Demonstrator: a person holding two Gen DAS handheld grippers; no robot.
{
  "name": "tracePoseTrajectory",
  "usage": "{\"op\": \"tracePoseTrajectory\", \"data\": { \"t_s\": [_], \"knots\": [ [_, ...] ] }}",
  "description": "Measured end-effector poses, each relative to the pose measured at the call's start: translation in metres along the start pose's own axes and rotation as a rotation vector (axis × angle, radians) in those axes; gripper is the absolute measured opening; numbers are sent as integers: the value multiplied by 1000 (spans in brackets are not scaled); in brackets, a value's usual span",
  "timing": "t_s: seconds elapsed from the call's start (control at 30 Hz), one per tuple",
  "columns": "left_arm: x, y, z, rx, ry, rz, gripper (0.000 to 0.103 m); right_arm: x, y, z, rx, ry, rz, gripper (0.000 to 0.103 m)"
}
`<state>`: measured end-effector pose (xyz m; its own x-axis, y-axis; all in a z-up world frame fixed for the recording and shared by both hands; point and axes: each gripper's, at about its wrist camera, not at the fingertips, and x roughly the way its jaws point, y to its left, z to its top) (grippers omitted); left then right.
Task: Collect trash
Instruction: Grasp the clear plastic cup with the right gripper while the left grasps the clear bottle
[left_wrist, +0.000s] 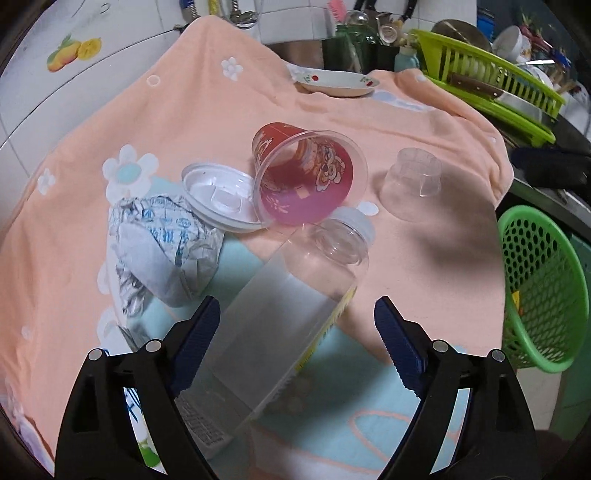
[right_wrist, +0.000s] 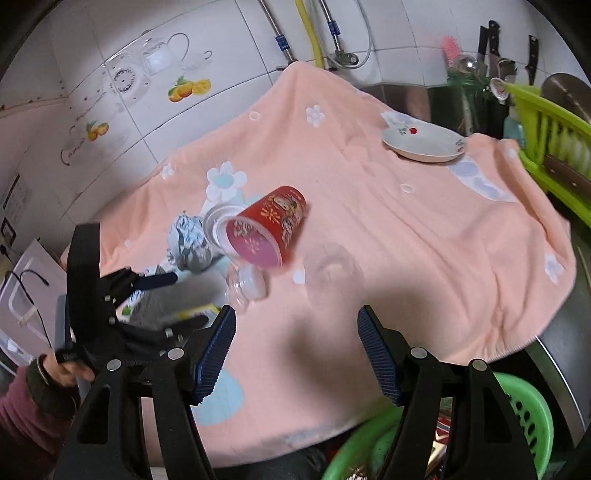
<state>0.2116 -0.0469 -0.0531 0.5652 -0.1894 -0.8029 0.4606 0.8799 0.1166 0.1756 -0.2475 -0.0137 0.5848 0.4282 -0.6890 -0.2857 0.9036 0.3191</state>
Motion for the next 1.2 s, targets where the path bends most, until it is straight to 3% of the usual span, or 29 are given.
{"op": "tracePoseTrajectory", "data": {
  "t_s": [0.33,1.0,1.2],
  "knots": [
    [9,18,8,7,24,-41,88,49,7,20,-98,42,-89,66],
    [45,9,19,72,105,-92,89,117,-12,25,-175,122,-156,72],
    [51,4,16,84,117,-111,78,127,-15,21,-161,138,-154,62]
  ]
}}
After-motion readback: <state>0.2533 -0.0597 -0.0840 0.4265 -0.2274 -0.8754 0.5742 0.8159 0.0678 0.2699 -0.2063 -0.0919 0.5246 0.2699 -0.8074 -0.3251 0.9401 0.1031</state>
